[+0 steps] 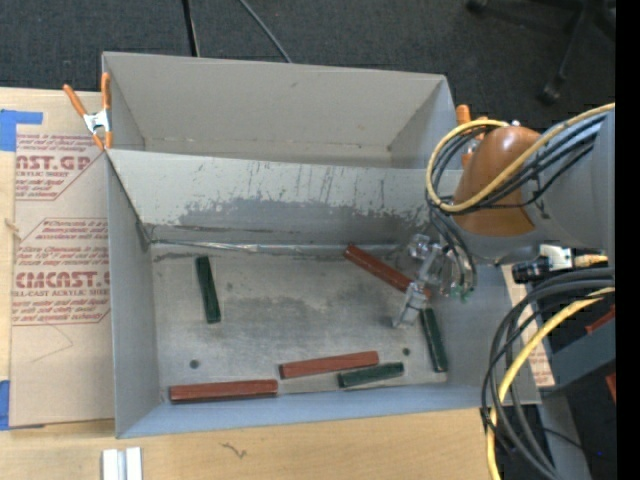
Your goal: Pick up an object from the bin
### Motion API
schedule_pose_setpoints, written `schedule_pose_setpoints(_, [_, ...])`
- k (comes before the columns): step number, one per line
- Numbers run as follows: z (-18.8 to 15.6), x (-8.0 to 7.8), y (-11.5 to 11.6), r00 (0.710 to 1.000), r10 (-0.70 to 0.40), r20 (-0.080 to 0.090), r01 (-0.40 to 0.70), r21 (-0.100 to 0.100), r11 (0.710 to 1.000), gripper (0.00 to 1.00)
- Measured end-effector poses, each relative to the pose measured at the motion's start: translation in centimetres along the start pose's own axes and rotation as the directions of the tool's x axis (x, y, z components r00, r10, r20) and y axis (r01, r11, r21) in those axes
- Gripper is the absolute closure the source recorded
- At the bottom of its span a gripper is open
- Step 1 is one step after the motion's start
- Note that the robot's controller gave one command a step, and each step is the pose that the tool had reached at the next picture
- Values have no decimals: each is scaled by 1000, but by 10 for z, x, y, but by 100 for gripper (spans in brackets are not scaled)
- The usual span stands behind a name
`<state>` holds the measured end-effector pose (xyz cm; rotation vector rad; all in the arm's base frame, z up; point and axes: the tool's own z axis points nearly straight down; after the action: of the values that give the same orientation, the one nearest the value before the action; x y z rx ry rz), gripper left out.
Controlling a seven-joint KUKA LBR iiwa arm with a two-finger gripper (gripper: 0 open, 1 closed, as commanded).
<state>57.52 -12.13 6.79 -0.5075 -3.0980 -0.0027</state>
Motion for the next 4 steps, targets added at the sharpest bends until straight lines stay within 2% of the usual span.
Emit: schedule_pose_setpoints(4, [1,0,2,1000,-5,4,5,2,1000,0])
